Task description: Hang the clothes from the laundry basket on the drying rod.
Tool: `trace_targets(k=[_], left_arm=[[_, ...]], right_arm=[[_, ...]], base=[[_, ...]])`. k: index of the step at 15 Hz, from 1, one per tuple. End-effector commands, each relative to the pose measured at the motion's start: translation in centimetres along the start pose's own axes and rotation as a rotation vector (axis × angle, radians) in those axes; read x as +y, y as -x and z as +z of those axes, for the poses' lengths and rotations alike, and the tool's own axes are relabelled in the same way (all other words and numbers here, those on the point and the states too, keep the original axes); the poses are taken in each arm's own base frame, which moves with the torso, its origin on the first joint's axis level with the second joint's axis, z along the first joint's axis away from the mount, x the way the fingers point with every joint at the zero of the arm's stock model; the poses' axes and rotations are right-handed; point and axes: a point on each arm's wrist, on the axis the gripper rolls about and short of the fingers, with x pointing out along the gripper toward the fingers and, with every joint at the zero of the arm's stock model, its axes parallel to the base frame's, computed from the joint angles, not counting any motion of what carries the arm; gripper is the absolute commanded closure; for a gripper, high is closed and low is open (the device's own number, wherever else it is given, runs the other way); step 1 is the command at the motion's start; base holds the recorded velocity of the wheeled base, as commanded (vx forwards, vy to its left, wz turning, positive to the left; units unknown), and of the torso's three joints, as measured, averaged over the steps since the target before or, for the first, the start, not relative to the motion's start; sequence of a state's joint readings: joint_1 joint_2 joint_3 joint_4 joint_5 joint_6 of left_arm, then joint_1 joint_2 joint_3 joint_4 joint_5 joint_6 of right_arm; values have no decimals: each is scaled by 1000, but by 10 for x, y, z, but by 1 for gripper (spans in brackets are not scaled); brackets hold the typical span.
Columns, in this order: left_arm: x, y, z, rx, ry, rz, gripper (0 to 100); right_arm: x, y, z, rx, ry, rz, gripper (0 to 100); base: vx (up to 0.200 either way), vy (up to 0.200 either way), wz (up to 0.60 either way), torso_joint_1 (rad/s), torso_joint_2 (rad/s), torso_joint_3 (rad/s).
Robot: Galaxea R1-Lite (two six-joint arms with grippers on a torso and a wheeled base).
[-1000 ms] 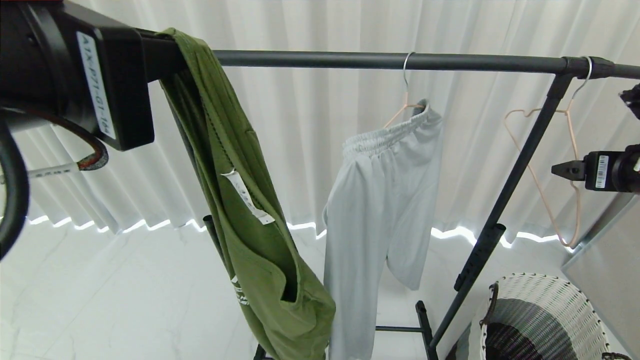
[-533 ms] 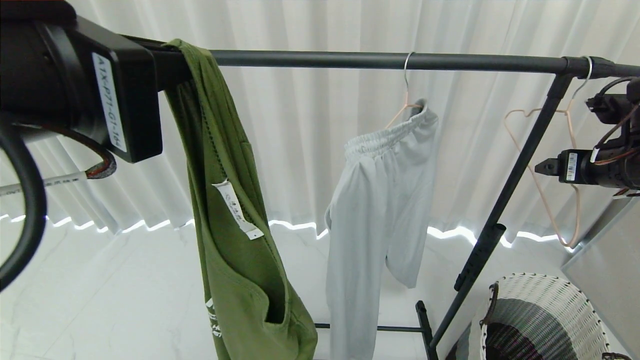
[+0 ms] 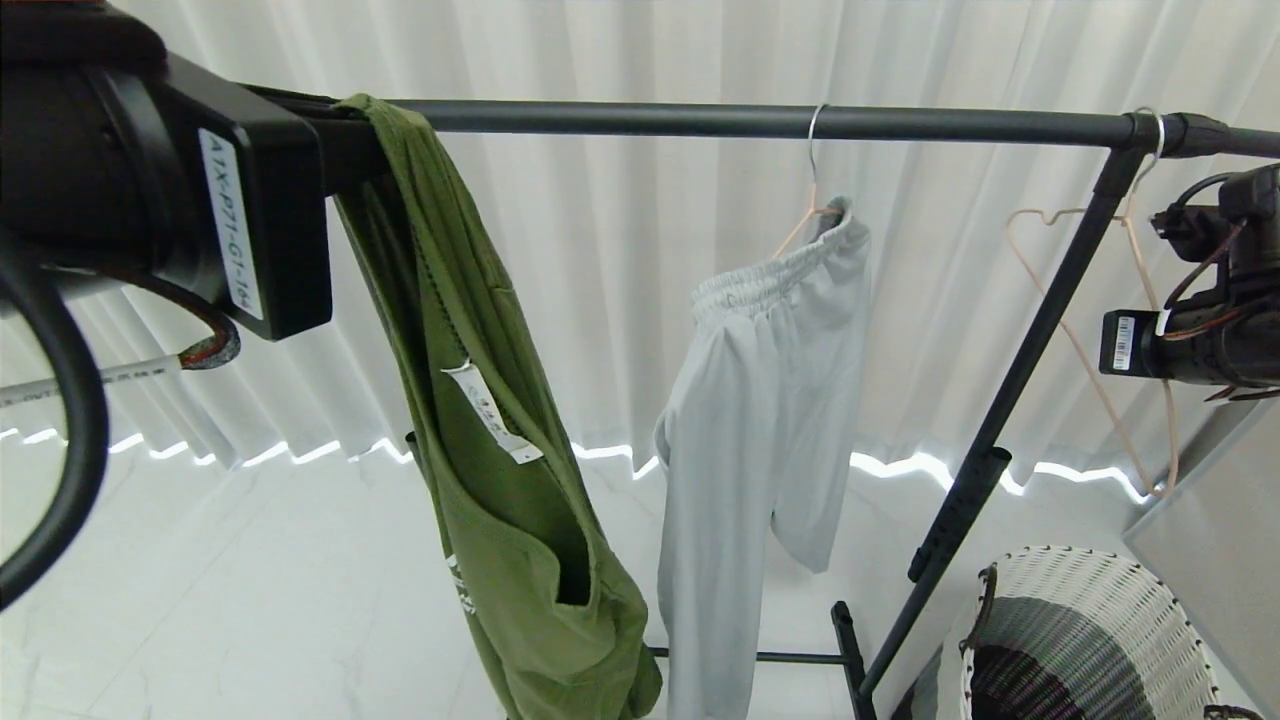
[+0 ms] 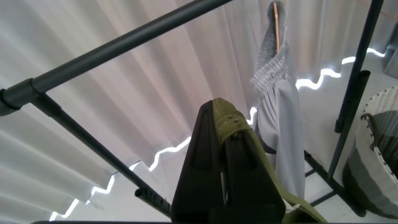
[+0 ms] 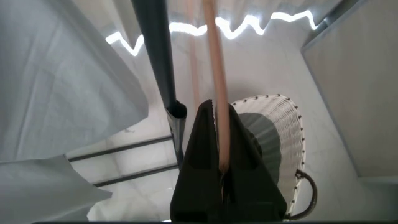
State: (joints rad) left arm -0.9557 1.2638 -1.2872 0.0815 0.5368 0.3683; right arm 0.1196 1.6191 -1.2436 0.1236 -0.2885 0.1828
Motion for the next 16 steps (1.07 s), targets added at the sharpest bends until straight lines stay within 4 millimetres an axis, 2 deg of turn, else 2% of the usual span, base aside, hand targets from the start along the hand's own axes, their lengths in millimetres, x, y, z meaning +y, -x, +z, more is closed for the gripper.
trace_targets(k=[1,5,12,16], left_arm=[[0,0,0,-1,1,1,100],[0,0,0,-1,1,1,100],[1,0,2,-17,-15,7,100],[1,1,0,-24,-31,13,100]], right_arm=[[0,1,0,-1,0,0,100],[0,8,4,-28,1,8,100],[-10,46,14,-120,-13,24,100],[-23,61,0,-107,-19,-3,100]], base=[[0,0,0,0,0,0],[0,0,0,0,0,0],[0,0,0,0,0,0],[0,0,0,0,0,0]])
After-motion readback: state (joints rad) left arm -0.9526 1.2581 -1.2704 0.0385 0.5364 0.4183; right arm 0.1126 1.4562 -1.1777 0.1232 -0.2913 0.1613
